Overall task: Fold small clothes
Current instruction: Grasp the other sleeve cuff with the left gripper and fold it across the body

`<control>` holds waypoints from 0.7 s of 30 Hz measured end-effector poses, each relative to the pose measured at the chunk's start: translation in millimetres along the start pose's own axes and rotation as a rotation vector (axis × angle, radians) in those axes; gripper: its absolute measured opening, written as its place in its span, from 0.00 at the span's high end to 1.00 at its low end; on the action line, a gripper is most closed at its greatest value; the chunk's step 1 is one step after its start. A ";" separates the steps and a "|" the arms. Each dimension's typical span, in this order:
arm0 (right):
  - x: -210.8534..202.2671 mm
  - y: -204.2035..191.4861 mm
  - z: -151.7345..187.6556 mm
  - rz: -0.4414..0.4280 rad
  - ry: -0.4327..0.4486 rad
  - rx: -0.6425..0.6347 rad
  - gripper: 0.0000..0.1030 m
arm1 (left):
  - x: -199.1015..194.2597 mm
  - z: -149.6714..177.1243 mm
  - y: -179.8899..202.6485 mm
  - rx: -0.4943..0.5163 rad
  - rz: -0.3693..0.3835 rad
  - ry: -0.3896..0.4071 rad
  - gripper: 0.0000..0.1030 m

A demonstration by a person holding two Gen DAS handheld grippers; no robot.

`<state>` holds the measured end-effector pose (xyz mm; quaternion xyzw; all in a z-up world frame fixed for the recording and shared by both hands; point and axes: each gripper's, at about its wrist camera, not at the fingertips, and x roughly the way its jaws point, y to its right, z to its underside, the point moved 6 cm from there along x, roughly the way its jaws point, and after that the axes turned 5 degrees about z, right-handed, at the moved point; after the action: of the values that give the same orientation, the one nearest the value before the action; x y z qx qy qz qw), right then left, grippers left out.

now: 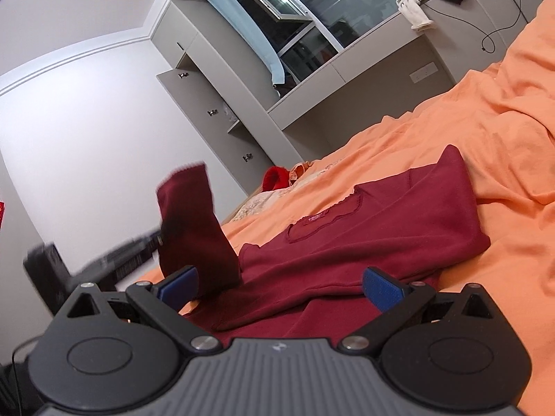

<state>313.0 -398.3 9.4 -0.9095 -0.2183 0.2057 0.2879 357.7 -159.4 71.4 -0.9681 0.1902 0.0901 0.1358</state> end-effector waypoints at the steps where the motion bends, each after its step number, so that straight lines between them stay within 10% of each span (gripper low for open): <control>1: 1.0 -0.1 0.6 0.002 -0.001 0.001 0.00 | 1.1 8.4 11.7 0.000 0.019 -0.013 0.90; 12: 8.6 1.9 5.8 0.024 -0.020 0.007 0.00 | -4.8 81.2 40.7 -0.043 0.144 -0.153 0.82; 21: 11.4 5.1 6.9 0.052 -0.022 -0.001 0.00 | -20.5 85.6 36.3 -0.049 0.220 -0.203 0.44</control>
<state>320.3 -393.2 -1.8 -0.9126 -0.1979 0.2231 0.2796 314.3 -159.2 -13.4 -0.9305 0.2780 0.2064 0.1198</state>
